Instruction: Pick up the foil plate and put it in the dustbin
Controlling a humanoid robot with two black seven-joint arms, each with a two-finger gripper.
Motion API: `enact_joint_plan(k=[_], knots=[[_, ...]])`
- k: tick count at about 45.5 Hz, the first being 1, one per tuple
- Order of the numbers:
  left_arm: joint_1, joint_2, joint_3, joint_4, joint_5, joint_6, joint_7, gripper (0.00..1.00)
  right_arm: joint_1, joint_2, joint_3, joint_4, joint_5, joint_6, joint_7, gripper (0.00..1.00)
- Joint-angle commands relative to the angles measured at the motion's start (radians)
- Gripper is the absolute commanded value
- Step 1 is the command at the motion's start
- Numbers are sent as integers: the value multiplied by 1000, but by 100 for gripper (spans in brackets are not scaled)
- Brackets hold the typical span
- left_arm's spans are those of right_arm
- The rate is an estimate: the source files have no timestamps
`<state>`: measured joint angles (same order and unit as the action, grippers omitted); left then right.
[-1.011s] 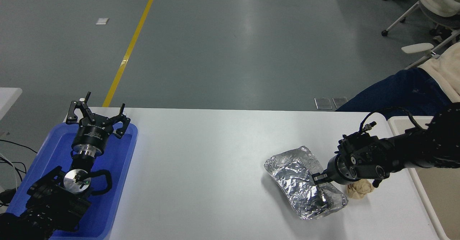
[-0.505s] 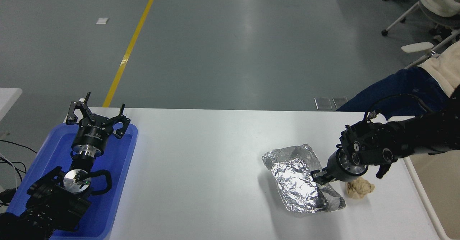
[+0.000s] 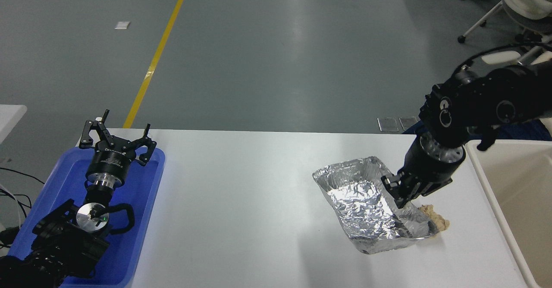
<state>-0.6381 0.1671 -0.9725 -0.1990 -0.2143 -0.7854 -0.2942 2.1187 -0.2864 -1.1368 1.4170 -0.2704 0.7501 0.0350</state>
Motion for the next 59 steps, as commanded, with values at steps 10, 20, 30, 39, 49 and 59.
enact_joint_plan(k=[10, 20, 30, 39, 49, 59], knots=[[0, 0, 0, 0, 0, 0, 0, 100, 411, -66, -93, 46, 22, 35, 0, 0], [0, 0, 0, 0, 0, 0, 0, 100, 446, -74, -98, 65, 22, 35, 0, 0], [0, 0, 0, 1, 0, 0, 0, 100, 464, -76, -138, 69, 22, 35, 0, 0], [0, 0, 0, 1, -2, 0, 0, 100, 497, -83, -228, 66, 22, 35, 0, 0], [2, 0, 0, 1, -2, 0, 0, 100, 489, -180, -426, 49, 19, 35, 0, 0], [2, 0, 0, 0, -2, 0, 0, 100, 474, -284, -655, 13, 8, 35, -1, 0]])
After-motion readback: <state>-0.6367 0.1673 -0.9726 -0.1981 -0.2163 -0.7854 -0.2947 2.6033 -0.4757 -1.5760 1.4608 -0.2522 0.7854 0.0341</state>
